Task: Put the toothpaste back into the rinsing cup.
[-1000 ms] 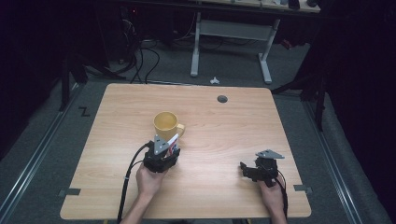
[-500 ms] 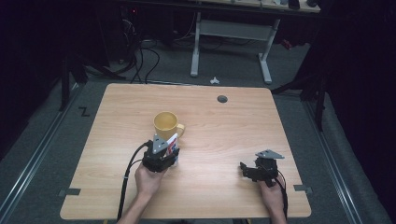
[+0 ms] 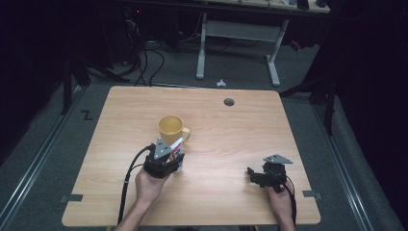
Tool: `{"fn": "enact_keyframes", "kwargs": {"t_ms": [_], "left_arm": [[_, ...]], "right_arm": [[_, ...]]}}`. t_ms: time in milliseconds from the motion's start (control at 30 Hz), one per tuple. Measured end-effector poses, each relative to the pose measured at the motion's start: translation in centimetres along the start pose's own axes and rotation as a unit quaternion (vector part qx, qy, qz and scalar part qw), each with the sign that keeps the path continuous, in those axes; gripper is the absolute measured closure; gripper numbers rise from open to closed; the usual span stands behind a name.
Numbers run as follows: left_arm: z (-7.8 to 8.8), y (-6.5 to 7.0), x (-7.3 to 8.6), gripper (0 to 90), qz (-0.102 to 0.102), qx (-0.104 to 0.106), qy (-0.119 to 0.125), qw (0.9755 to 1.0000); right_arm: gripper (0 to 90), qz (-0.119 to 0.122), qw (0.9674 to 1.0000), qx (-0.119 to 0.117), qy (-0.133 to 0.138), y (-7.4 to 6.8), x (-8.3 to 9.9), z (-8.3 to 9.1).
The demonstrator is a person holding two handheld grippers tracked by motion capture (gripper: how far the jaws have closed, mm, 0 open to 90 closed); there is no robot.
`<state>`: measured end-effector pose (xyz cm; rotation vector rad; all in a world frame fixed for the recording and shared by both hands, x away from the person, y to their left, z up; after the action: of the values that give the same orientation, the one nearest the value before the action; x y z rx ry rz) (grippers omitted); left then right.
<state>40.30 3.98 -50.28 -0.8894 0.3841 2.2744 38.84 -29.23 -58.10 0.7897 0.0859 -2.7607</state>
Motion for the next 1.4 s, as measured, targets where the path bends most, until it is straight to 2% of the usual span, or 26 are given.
{"fn": "enact_keyframes", "kwargs": {"t_ms": [167,533,967,1300,1400], "left_arm": [[0.7,0.1,-0.1,65.8,-0.01,0.005,-0.001,0.9999],[1.8,-0.4,-0.9,65.8,-0.002,0.019,0.003,0.9998],[3.6,-0.8,-3.0,65.8,-0.012,0.021,0.015,0.9996],[5.1,-1.2,-5.1,65.8,-0.011,0.024,0.029,0.9992],[5.3,-1.5,-5.6,65.8,-0.004,0.025,0.035,0.9991]], "right_arm": [[14.8,0.0,1.0,0.0,0.0,0.0,0.0,0.0],[14.8,0.001,1.0,0.0,0.0,0.0,0.0,0.0],[14.8,0.001,1.0,0.0,0.0,0.0,0.0,0.0],[14.8,0.001,1.0,0.0,0.0,0.0,0.0,0.0],[14.8,0.001,1.0,0.0,0.0,0.0,0.0,0.0]]}}
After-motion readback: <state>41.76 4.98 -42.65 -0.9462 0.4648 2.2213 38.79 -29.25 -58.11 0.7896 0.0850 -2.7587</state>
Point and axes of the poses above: each handheld gripper's, and its own axes: z roughly backward along the jaws, x roughly out of its underside, y roughly to its right, the point moved 7 cm from there along -z, roughly forward along the jaws, and after that the axes turned 13 degrees about -y, right-handed, at the moved point
